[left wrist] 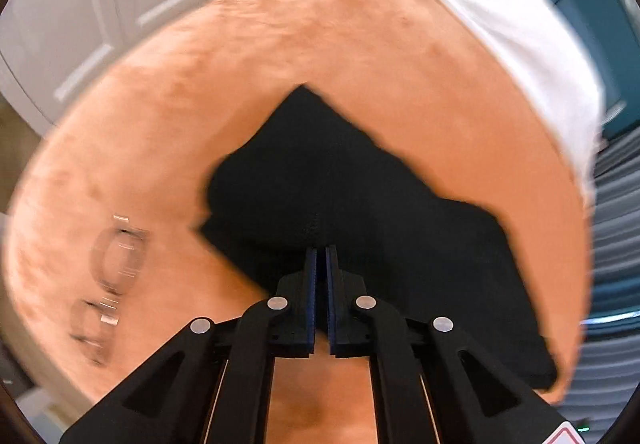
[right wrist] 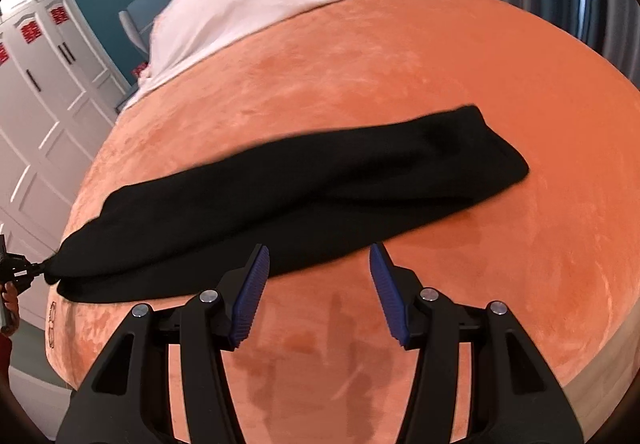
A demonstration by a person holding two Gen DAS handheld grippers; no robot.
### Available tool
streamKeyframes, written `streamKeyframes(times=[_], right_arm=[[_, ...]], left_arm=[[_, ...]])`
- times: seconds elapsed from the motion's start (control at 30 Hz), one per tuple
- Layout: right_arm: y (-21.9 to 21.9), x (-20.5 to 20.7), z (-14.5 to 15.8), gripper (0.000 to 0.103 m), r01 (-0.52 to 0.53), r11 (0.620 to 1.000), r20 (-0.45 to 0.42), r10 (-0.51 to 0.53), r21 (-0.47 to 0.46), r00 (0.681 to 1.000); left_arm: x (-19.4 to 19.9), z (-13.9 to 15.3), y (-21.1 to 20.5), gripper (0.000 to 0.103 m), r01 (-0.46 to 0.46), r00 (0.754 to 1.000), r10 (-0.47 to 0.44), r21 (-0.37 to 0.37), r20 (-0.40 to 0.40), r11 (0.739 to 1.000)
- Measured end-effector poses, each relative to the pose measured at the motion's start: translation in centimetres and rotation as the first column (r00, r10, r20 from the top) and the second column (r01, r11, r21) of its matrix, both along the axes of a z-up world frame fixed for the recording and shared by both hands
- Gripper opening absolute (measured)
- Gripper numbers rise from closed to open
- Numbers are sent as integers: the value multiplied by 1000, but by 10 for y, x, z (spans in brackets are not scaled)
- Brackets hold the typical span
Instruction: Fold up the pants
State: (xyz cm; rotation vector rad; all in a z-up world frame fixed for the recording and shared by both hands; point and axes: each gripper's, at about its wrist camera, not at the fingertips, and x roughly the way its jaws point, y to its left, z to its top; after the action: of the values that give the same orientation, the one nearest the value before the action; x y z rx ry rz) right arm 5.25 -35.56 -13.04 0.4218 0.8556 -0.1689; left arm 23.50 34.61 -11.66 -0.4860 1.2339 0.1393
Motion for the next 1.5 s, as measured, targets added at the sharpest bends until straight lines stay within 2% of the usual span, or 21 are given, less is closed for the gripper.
streamKeyframes(times=[0.03,0.07,0.1,0.23,0.37,0.53,0.6,0.7,0.73,0.77,0.8,0.87,0.9,0.93,1.0,1.07,1.13,1.17,1.3,1.43,1.5], right_arm=[[1,1,-3,73,1,1000,-3,-1,-10,1000],[0,2,-8,75,6,1000,-12,-7,-22,1000],[-4,5,-17,75,19,1000,-43,-20,-23,999],[-27,-6,-16,75,87,996,-35,-87,7,996],[-72,-17,-16,76,179,981,-50,-176,78,983],[-120,-10,-17,72,249,920,-5,-260,303,966],[-129,5,-18,72,268,923,-18,-273,276,962],[-133,47,-29,71,207,972,-95,-197,110,976],[-131,61,-34,46,155,985,-129,-144,73,981],[-129,79,-38,3,93,995,-181,-87,24,980],[-128,89,-28,5,64,998,-170,-66,-18,983],[-121,88,20,4,-8,998,11,9,-68,1000],[-113,78,53,4,-71,988,125,88,-134,988],[-106,71,68,5,-112,968,146,147,-224,978],[-106,67,57,8,-177,909,21,200,-377,980],[-127,64,13,25,-207,885,-164,151,-417,975],[-152,52,-34,36,-185,896,-336,43,-403,941],[-156,44,-42,36,-165,892,-358,4,-422,934],[-159,11,-31,38,-18,966,-208,-38,-260,977],[-161,15,-27,55,68,993,-131,-79,-92,988],[-158,24,-34,55,86,995,-132,-91,-42,987]], left_arm=[[-1,-16,1,0,15,997,-9,76,-77,997],[-2,-31,2,0,11,990,11,155,-141,988],[-8,-43,2,0,14,985,14,159,-173,987],[-22,-39,-3,4,-37,993,46,79,-107,996],[-31,-18,-23,17,-30,996,47,200,-79,979],[-33,21,-75,51,-3,999,-10,352,35,936],[-36,34,-105,55,47,995,-79,387,67,921],[-40,42,-152,58,140,979,-189,423,77,895],[-41,43,-169,59,173,971,-227,433,75,884],[-45,43,-178,60,193,966,-249,442,72,876],[-37,39,-191,62,222,958,-278,451,62,865],[-37,34,-205,65,258,949,-312,453,47,853],[-34,28,-211,66,273,945,-325,460,34,845],[-32,21,-216,66,292,941,-338,465,18,836],[-32,8,-224,66,313,939,-344,453,-14,835],[-31,-6,-223,66,320,941,-338,429,-38,844],[-32,-19,-231,66,327,941,-332,412,-63,850],[-35,-20,-235,65,328,941,-330,414,-67,849],[-39,-26,-246,66,352,932,-351,424,-83,834],[-42,-22,-256,66,358,927,-369,454,-69,816],[-45,-19,-260,70,352,928,-369,462,-57,814]])
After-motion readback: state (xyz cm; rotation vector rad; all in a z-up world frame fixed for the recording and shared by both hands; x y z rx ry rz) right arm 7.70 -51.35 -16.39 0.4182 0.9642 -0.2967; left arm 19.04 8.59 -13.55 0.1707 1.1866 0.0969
